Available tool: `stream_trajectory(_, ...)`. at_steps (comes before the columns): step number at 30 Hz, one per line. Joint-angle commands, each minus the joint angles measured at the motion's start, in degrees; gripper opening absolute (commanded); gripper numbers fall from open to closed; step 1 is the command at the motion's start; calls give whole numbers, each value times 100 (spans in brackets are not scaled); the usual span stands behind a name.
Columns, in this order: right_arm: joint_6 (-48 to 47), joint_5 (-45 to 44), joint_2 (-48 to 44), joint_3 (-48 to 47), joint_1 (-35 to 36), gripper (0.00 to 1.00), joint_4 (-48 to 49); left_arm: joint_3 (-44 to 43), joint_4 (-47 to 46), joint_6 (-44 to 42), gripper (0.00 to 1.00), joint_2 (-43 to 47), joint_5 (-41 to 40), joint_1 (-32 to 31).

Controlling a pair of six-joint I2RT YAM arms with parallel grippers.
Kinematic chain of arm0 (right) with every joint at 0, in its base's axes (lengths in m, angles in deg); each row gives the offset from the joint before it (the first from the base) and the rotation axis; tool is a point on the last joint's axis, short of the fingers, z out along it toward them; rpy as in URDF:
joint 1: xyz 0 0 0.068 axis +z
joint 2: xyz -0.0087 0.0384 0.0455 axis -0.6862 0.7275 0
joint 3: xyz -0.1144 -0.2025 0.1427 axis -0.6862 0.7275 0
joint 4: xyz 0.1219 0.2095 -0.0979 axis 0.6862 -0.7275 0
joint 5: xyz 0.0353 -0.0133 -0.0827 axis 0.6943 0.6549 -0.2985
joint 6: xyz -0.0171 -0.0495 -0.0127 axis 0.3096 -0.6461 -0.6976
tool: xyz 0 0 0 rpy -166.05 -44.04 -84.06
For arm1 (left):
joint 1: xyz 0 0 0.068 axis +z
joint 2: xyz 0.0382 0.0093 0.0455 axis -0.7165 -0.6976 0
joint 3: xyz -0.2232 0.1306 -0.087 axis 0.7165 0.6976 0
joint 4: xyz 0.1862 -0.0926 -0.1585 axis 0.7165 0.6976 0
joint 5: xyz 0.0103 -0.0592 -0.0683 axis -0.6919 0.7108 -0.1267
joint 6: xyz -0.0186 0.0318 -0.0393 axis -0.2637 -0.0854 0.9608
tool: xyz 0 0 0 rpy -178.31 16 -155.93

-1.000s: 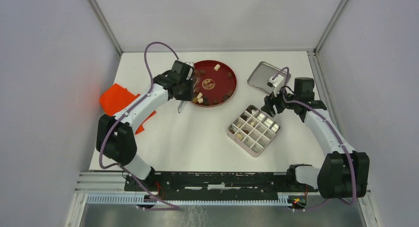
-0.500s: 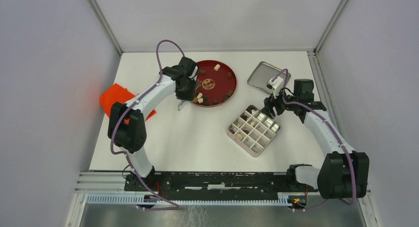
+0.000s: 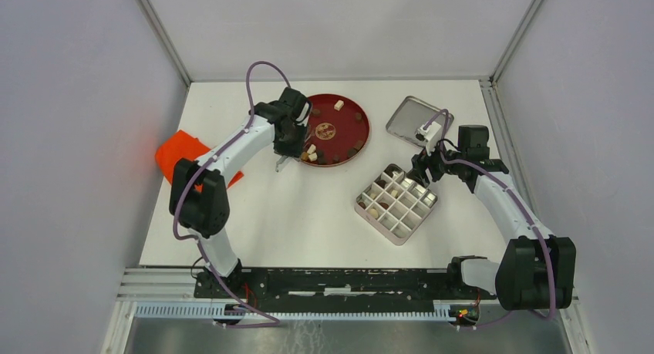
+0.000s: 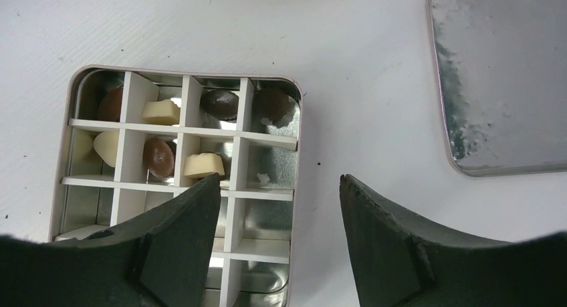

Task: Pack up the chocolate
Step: Pick up the fake chocolate from the plate.

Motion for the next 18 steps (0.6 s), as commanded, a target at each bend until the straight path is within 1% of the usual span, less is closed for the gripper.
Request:
stream_trajectory(1,-103,131,-69,10,-16,72,33,-264,19,-252,39,-115,-17,54)
stream_trajectory(12,-138,153,-39,18,-16,72,4,-458,11,-278,40,-263,-27,99)
stream_trajectory(18,-155,171,-14,18,-18,72,-18,-489,22,-251,40,-124,-20,105)
